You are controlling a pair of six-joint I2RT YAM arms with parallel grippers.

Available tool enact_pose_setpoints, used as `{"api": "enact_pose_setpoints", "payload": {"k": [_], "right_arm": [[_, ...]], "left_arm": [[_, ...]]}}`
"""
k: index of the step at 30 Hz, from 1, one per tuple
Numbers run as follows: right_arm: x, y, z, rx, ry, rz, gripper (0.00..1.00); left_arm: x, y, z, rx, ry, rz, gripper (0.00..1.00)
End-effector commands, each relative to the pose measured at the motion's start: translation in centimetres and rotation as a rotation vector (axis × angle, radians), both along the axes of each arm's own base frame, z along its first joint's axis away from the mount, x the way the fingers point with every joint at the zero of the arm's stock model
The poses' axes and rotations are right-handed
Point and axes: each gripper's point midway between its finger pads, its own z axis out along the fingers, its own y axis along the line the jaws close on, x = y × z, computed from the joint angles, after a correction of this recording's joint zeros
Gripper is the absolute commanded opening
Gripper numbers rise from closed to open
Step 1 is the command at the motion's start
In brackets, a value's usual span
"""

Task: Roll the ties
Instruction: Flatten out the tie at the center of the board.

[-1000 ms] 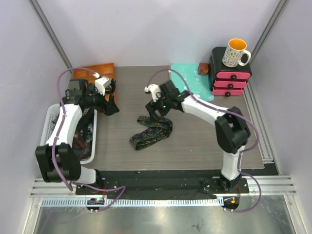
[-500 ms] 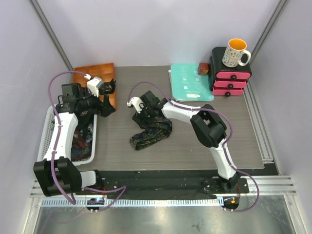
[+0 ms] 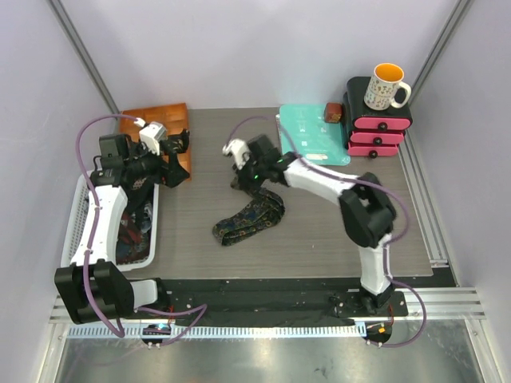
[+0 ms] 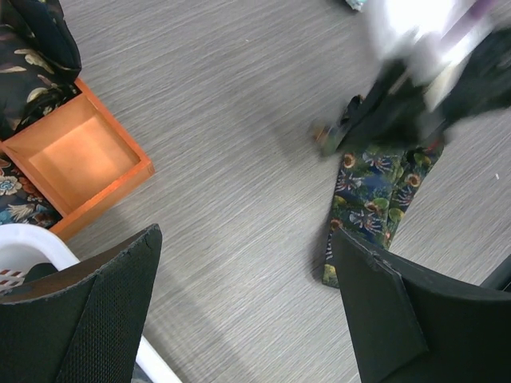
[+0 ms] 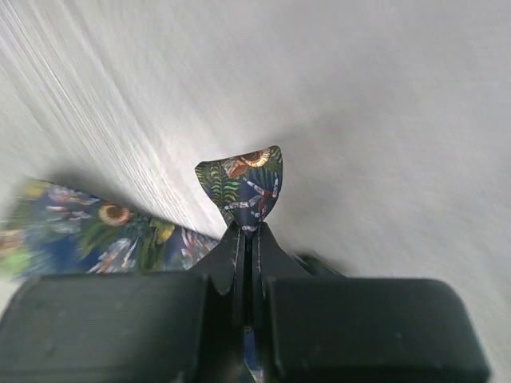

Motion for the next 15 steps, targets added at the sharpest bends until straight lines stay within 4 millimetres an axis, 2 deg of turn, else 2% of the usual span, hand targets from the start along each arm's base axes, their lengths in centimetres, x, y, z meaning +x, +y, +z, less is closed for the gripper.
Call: {"api": "enact_pose_setpoints", "payload": {"k": [1,2,3,4,5,6,7,8,9,10,11,12,15], "right_arm": [[3.4,-4.4,17.9,0.376,-0.149,-0.166,0.01],[2.6,-5.8,22.1,0.461,-0.181,-0.183,0.01],[2.3,-7.0,23.1,0.486,-0.185,-0.202,0.01],[3.0,-9.7,24.9,0.509,-0.223,-0.245,0.01],[2.5,-10.7,26.5,0.564,-0.218,-0.264,0.01],[1.4,-12.7,29.0,0.607,-0.268,-0.282,0.01],[1.6,-15.0,30.4,0.631,-0.306,-0.325,0.01],[1.2,-16.1,31.8,0.667,-0.332,-0.340,0.01],[-0.4,-17.6,34.0,0.698,-0.391,-0.346,0.01],[-0.8,-18.7,35.0,0.709,-0.421,-0.362,0.01],[-1.0,-20.7,36.1,0.719,-0.462,-0.403,0.01],[-2.3,-21.8,37.9,0.746,-0.504,-0.409,0.01],[-3.6,-25.9,41.6,0.779,-0.612,-0.499,0.01]], "left_arm": [[0.6,-0.6,3.6,-0.048,-0.097,-0.010,0.87],[0.6,-0.7,3.9,-0.053,-0.105,-0.014,0.87],[0.6,-0.8,4.1,-0.057,-0.111,-0.014,0.87],[0.6,-1.0,4.4,-0.059,-0.116,-0.019,0.87],[0.7,-1.0,4.5,-0.059,-0.121,-0.018,0.87],[0.8,-1.1,4.8,-0.060,-0.129,-0.020,0.87],[0.9,-1.2,5.2,-0.066,-0.133,-0.017,0.87],[1.0,-1.3,5.4,-0.070,-0.136,-0.016,0.87],[1.1,-1.2,5.5,-0.073,-0.142,-0.012,0.87],[1.2,-1.4,5.8,-0.082,-0.141,-0.008,0.87],[1.3,-1.4,5.9,-0.083,-0.143,-0.006,0.87],[1.3,-1.5,6.1,-0.085,-0.143,-0.008,0.87],[1.2,-1.7,6.7,-0.088,-0.156,-0.010,0.87]]}}
